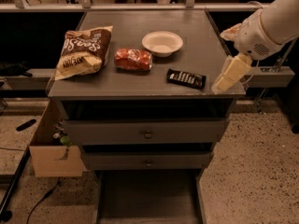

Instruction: Place rxbar chocolate into bottom drawer

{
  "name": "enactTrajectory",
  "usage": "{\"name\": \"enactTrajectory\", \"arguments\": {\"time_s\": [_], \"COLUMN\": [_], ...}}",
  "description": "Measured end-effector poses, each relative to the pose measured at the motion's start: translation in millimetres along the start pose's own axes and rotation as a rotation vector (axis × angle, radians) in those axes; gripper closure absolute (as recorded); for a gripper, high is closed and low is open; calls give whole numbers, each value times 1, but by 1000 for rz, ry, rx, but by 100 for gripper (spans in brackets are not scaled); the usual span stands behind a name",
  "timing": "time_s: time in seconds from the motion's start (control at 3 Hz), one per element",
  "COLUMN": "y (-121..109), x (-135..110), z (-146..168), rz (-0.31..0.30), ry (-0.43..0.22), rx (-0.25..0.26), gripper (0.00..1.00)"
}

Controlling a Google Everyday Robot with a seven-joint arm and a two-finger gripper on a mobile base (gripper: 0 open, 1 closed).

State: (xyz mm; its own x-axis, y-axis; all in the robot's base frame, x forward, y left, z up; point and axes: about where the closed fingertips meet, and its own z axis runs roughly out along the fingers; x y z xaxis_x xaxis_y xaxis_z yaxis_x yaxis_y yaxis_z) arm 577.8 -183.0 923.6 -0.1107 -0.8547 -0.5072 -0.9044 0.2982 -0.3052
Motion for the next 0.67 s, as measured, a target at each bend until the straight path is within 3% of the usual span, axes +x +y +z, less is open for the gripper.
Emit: {"name": "enactTrajectory", "arguments": {"time_s": [0.67], "y": [-19], "x": [2], "z": [34], "rz": [46], "ry": [-9], "rx": [-38], "gripper": [0]}}
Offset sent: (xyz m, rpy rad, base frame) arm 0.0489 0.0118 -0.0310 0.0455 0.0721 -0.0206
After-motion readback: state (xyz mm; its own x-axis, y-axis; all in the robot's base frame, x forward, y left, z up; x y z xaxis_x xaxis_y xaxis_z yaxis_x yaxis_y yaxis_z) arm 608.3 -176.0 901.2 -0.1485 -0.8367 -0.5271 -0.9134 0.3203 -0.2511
